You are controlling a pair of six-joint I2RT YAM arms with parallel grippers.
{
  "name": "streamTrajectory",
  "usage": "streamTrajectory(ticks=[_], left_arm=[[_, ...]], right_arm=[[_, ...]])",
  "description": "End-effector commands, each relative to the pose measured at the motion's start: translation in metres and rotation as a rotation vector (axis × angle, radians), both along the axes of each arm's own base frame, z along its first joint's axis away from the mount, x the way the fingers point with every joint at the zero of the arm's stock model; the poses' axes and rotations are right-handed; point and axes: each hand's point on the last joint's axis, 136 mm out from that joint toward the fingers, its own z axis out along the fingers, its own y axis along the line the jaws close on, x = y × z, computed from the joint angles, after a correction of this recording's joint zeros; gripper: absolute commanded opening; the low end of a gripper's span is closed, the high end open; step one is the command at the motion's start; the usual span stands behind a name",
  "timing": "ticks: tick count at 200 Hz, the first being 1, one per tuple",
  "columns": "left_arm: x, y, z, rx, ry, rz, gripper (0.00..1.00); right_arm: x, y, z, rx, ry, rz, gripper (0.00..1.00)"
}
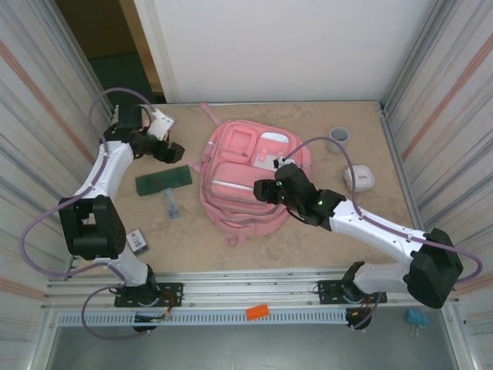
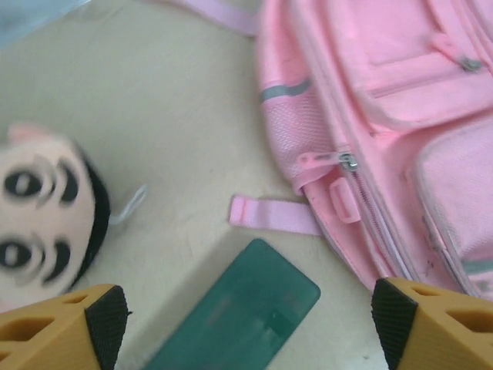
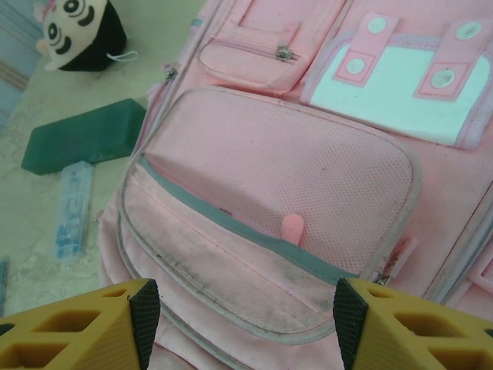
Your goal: Pack books, pencil case, and school supplies into a backpack
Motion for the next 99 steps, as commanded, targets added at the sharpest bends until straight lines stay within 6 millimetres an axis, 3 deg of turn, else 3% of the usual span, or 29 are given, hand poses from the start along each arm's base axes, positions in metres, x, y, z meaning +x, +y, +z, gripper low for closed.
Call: streamTrajectory(ticks=[1, 28, 46, 76, 99], left_arm=[[-0.022, -0.022, -0.035, 0.202, 0.048, -0.362, 0.89], [-0.025, -0.032, -0.057, 0.330, 0.094, -0.523, 0.92], [-0.027, -0.025, -0.074, 0.428, 0.125, -0.595, 0.93], [-0.020, -0.007, -0.095, 0.514, 0.168, -0.592, 0.94], [-0.015, -0.005, -0.105, 0.496, 0.169, -0.581, 0.97]], right_arm=[[-0.002, 0.000, 0.008, 0.001, -0.033, 0.011, 0.63], [-0.002, -0.002, 0.011, 0.005, -0.043, 0.008, 0.66], [-0.002, -0.002, 0.011, 0.006, -0.048, 0.008, 0.66], [-0.001, 0.000, 0.011, 0.003, -0.046, 0.013, 0.67], [0.000, 0.001, 0.009, -0.004, -0.043, 0.017, 0.67]])
